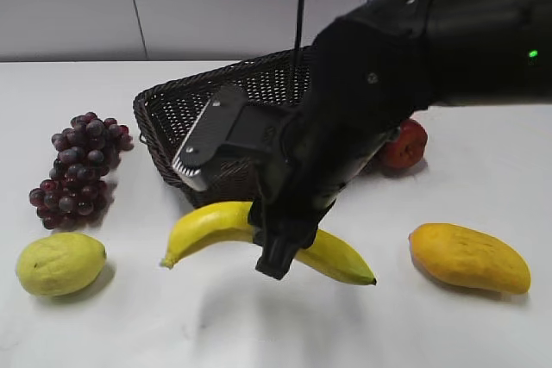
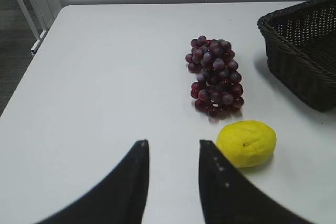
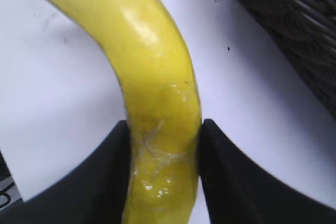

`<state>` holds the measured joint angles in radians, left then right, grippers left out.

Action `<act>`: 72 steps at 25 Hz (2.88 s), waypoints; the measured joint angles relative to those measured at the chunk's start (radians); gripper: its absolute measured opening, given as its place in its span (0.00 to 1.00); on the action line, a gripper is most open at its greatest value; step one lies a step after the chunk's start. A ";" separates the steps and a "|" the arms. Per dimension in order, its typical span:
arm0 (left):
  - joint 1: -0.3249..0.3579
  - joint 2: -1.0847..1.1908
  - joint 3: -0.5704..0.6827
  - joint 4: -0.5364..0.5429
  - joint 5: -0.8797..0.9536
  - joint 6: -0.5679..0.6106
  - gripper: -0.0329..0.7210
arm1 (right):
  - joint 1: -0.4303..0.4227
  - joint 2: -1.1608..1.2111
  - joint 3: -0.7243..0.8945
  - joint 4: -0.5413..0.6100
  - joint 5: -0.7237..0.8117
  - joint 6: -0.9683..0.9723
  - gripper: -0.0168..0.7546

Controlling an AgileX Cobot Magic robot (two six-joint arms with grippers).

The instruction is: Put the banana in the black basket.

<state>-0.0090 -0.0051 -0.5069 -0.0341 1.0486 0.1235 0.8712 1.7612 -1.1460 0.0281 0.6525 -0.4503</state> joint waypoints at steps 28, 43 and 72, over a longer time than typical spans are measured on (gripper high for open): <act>0.000 0.000 0.000 0.000 0.000 0.000 0.36 | -0.234 0.379 -0.594 -0.301 -0.014 0.337 0.45; 0.000 0.000 0.000 0.000 0.000 0.000 0.36 | -0.234 0.422 -0.605 -0.231 0.047 0.329 0.86; 0.000 0.000 0.000 0.000 0.000 0.000 0.36 | -0.581 -0.008 -0.540 -0.236 0.556 0.577 0.78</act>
<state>-0.0090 -0.0051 -0.5069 -0.0341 1.0486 0.1235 0.2898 1.7536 -1.6862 -0.2080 1.2086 0.1266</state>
